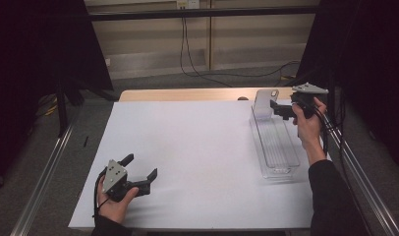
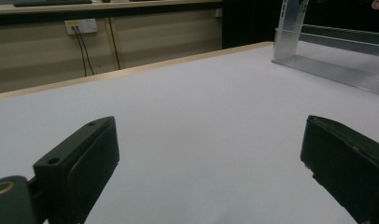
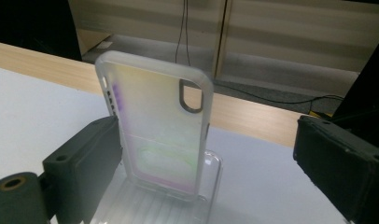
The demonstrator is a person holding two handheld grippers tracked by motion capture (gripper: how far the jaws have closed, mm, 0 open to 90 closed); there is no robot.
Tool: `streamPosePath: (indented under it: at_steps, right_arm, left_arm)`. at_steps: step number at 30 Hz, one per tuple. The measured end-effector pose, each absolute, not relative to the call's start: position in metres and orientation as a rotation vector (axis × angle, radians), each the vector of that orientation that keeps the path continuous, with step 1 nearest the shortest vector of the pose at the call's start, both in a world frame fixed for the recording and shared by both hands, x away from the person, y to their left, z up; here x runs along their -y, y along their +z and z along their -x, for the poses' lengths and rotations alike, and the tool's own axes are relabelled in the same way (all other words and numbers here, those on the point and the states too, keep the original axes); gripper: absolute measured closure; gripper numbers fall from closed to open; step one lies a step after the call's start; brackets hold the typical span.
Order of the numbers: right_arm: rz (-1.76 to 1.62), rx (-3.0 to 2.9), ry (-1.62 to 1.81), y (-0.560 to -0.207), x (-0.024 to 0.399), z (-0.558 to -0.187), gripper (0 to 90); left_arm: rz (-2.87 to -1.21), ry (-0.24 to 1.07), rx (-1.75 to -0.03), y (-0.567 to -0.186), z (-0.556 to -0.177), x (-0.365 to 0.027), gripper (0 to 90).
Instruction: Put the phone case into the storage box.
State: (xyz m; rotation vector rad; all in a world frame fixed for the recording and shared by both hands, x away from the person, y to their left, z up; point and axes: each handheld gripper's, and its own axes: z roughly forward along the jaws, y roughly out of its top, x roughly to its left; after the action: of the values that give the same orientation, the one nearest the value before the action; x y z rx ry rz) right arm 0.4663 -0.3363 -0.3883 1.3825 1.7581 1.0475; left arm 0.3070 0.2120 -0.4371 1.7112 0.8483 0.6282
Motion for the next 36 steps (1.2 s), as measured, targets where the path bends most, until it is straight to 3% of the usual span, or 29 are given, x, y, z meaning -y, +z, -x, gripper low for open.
streamPosePath:
  at_steps: [19,20,36]
  right_arm:
    - [-1.302,-1.669,1.161,-0.387,0.345,-0.433,4.3]
    - [-1.288,-1.674,1.177,-0.388,0.348,-0.428,0.1]
    - [-1.254,-1.636,1.199,-0.394,0.355,-0.396,0.0]
  left_arm:
    - [-1.676,0.612,-0.847,-0.433,-0.301,-0.214,4.3]
    - [-1.681,0.616,-0.843,-0.433,-0.301,-0.214,4.3]
    - [-1.664,0.636,-0.851,-0.431,-0.301,-0.218,4.3]
